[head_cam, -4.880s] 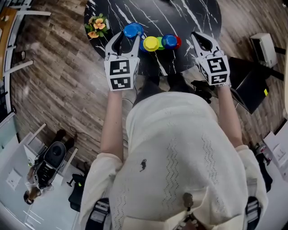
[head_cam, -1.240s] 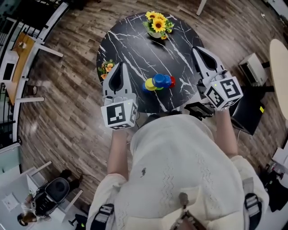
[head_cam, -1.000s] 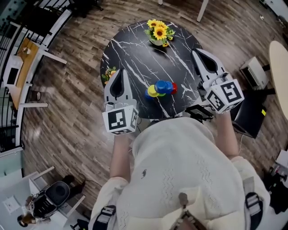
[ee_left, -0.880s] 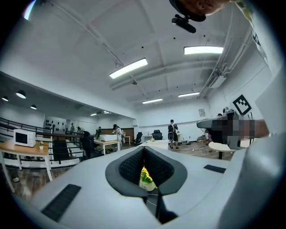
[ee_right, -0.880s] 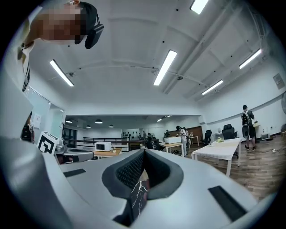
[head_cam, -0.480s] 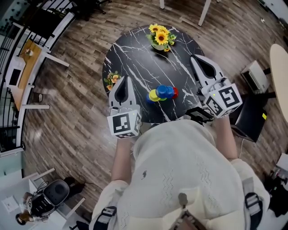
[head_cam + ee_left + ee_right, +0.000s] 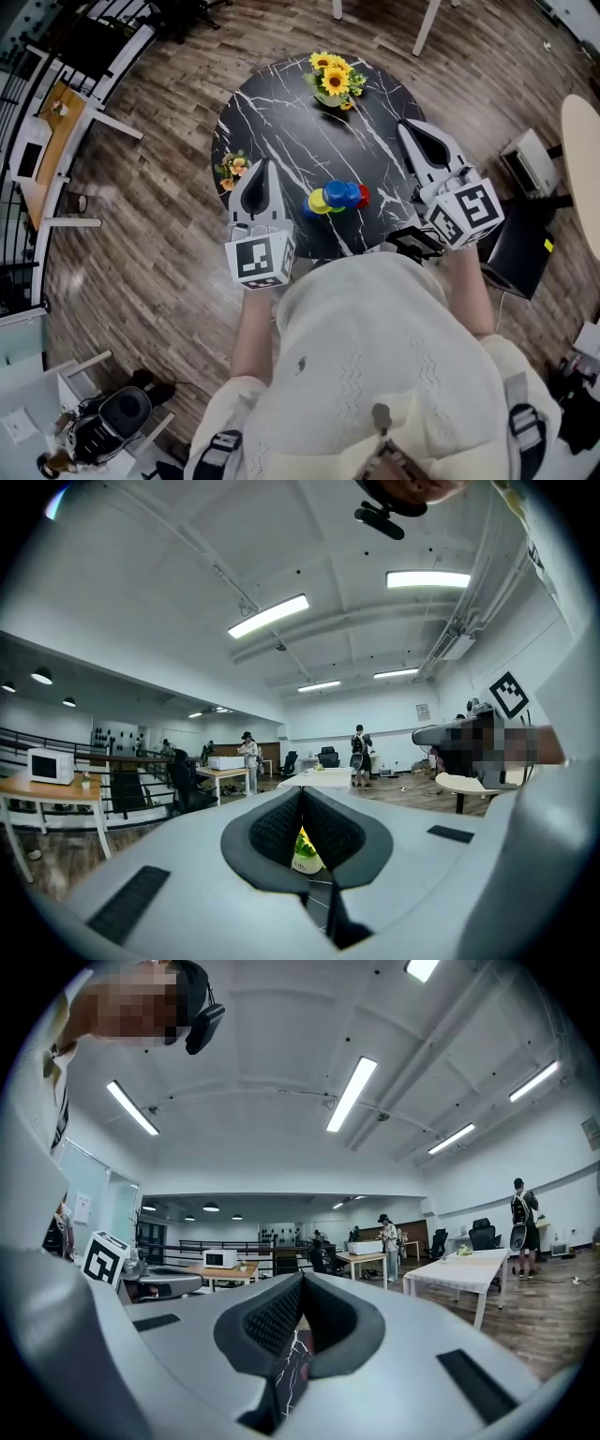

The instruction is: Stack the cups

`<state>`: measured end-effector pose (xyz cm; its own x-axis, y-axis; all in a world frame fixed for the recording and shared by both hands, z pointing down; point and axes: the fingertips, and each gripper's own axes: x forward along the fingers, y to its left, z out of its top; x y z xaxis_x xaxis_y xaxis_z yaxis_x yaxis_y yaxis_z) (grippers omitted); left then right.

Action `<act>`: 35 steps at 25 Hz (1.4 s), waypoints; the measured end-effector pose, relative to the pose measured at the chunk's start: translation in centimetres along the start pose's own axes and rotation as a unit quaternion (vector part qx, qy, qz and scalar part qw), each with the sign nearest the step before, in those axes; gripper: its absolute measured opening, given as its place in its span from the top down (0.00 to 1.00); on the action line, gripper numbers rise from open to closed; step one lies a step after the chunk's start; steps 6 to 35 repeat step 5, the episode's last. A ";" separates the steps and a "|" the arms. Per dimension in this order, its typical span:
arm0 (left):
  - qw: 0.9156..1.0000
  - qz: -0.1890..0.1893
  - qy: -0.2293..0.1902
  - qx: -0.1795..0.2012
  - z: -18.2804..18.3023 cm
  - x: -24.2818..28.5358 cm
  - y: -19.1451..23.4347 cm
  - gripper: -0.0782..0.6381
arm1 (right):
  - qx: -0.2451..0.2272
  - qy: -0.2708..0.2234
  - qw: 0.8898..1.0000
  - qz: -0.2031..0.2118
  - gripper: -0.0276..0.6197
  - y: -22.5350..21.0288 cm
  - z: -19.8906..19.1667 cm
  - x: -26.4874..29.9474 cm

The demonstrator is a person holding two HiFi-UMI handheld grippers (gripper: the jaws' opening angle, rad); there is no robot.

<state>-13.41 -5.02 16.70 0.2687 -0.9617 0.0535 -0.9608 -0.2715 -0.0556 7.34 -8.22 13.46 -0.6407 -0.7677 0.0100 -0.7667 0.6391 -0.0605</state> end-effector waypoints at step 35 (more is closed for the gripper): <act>1.000 -0.002 0.001 0.002 -0.1 0.3 -0.3 0.86 | 0.000 0.002 1.000 0.001 0.95 -0.2 -0.1 -0.1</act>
